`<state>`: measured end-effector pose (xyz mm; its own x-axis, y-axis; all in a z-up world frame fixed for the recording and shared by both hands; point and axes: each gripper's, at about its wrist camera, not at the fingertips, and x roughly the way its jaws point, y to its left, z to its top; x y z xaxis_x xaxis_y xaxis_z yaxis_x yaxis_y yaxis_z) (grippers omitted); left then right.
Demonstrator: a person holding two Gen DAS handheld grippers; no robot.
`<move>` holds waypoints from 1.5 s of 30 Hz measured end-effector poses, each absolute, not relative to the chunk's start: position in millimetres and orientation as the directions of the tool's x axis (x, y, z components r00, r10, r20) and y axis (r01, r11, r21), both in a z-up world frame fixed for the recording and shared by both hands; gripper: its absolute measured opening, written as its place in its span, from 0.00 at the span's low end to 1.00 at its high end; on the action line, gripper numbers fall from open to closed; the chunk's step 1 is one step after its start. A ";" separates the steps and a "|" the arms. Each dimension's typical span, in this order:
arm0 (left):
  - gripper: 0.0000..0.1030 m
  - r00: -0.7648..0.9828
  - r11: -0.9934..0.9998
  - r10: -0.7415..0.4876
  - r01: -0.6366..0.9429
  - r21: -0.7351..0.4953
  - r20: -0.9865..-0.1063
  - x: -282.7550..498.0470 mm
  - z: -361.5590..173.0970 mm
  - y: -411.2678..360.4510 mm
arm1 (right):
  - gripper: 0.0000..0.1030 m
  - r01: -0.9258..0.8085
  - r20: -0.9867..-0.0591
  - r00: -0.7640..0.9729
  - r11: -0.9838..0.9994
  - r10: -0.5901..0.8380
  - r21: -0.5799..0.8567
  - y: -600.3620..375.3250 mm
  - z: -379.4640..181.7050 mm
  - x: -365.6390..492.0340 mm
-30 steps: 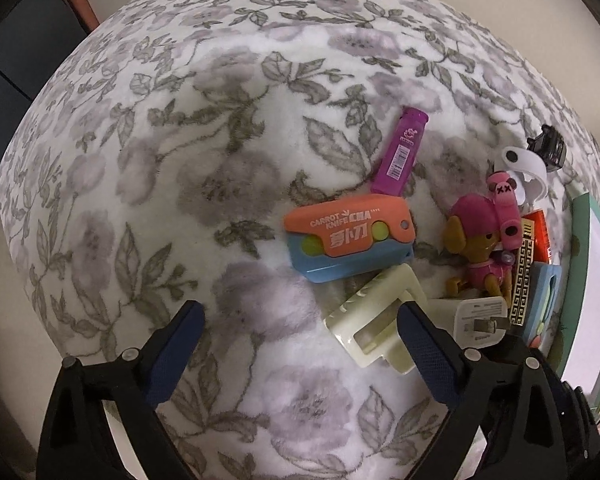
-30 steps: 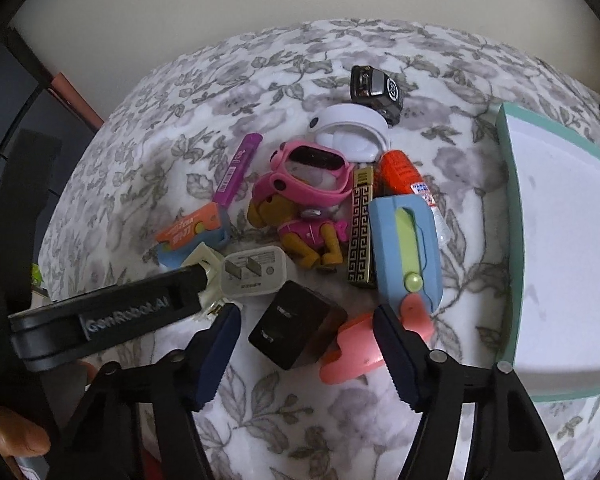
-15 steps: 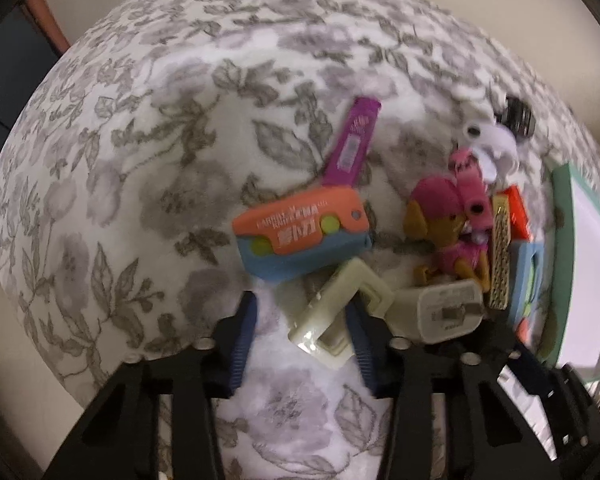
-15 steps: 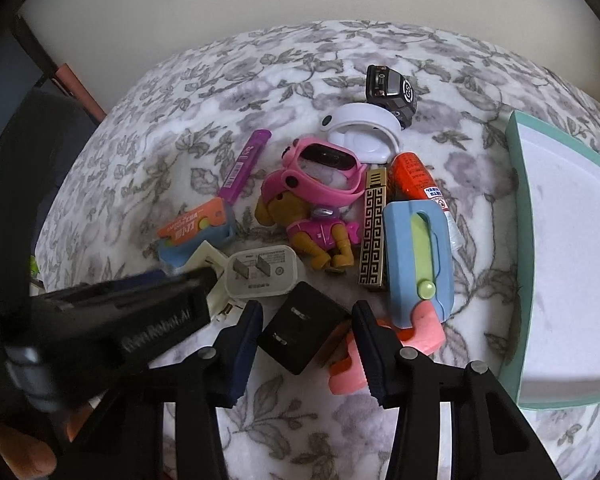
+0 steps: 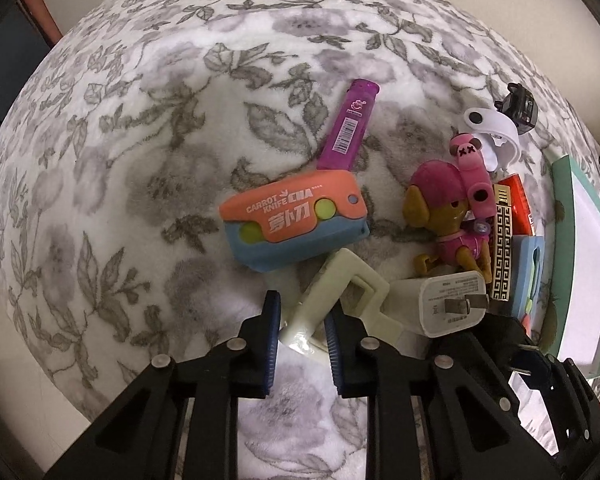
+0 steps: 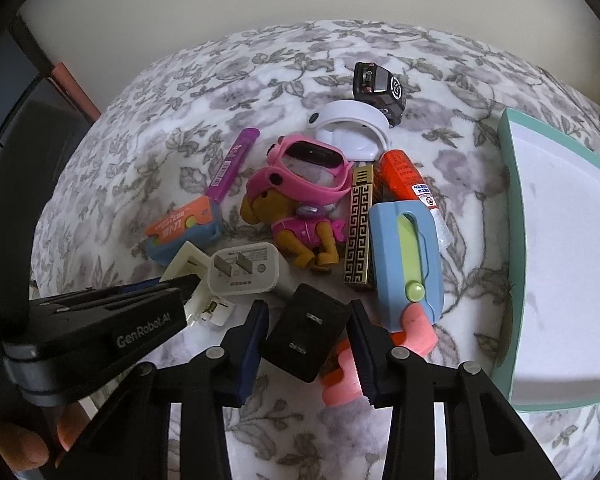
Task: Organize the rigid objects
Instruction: 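Grasp the cream plastic clip with the left tool while the right tool grasps the black square adapter, then carry both items into the teal-rimmed tray and open both tools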
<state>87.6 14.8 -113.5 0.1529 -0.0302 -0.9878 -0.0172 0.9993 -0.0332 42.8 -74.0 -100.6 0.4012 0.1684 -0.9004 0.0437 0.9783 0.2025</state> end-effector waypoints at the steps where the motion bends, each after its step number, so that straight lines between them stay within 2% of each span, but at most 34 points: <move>1: 0.21 0.154 0.999 -0.030 -0.017 -0.033 -0.988 87.2 -113.2 16.4 | 0.41 0.044 -0.900 0.401 0.978 0.168 0.203 -74.5 -100.2 42.0; 6: 0.21 0.170 0.998 -0.054 -0.022 -0.059 -0.984 88.0 -113.2 34.3 | 0.41 0.048 -0.893 0.413 0.975 0.177 0.215 -77.2 -93.7 38.0; 15: 0.20 0.276 0.995 -0.082 -0.024 -0.092 -0.958 77.1 -62.8 59.2 | 0.41 0.045 -0.853 0.478 0.964 0.210 0.262 -89.7 -63.5 27.0; 23: 0.20 0.329 0.996 -0.088 -0.003 -0.094 -0.940 63.7 -50.1 69.0 | 0.41 0.094 -0.830 0.525 0.956 0.189 0.277 -114.0 -44.9 24.0; 35: 0.20 0.370 0.979 -0.139 0.193 -0.071 -0.918 70.8 -18.8 -29.1 | 0.41 0.327 -0.809 0.585 0.927 -0.046 0.183 -213.1 -20.1 14.5; 40: 0.20 0.345 0.957 -0.185 0.276 -0.089 -0.920 76.4 -13.2 -82.5 | 0.41 0.450 -0.819 0.550 0.884 -0.166 0.124 -263.3 -21.3 7.4; 45: 0.20 0.317 0.939 -0.208 0.329 -0.098 -0.925 81.9 -18.0 -131.7 | 0.41 0.525 -0.829 0.515 0.845 -0.217 0.105 -303.2 -27.0 2.9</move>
<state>81.9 -131.7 -18.0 0.3172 -0.2080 -0.9253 0.3289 0.9392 -0.0984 2.9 -303.2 -27.0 0.5154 -0.2171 -0.8290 0.5246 0.8448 0.1050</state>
